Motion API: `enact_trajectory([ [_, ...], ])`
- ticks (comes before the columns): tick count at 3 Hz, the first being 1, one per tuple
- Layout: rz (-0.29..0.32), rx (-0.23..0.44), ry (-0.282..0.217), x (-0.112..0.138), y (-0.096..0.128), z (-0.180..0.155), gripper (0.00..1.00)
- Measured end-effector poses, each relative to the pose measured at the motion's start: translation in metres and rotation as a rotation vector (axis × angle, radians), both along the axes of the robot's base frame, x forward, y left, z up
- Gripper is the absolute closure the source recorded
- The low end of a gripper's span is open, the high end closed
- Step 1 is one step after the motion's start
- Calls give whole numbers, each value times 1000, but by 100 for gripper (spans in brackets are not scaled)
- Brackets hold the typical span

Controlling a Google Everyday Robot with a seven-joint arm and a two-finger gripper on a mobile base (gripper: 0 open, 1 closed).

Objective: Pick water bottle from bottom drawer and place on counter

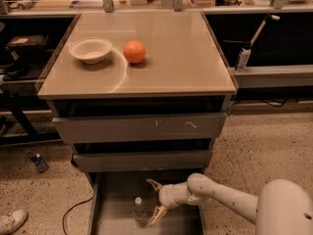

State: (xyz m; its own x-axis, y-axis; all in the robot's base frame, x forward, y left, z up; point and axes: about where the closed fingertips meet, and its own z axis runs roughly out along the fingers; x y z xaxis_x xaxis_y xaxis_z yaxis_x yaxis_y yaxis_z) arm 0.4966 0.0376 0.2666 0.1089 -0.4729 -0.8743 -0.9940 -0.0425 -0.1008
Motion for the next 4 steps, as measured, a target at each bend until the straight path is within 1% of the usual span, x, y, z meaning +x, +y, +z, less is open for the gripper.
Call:
enact_trajectory([
  [1,41,15,11,-3,19,-11,0],
  [2,66,35,31,-9,32,-21,0],
  [3,60,48,48,-7,34,-33,0],
  [4,22,59,72,-8,31,-44,17],
])
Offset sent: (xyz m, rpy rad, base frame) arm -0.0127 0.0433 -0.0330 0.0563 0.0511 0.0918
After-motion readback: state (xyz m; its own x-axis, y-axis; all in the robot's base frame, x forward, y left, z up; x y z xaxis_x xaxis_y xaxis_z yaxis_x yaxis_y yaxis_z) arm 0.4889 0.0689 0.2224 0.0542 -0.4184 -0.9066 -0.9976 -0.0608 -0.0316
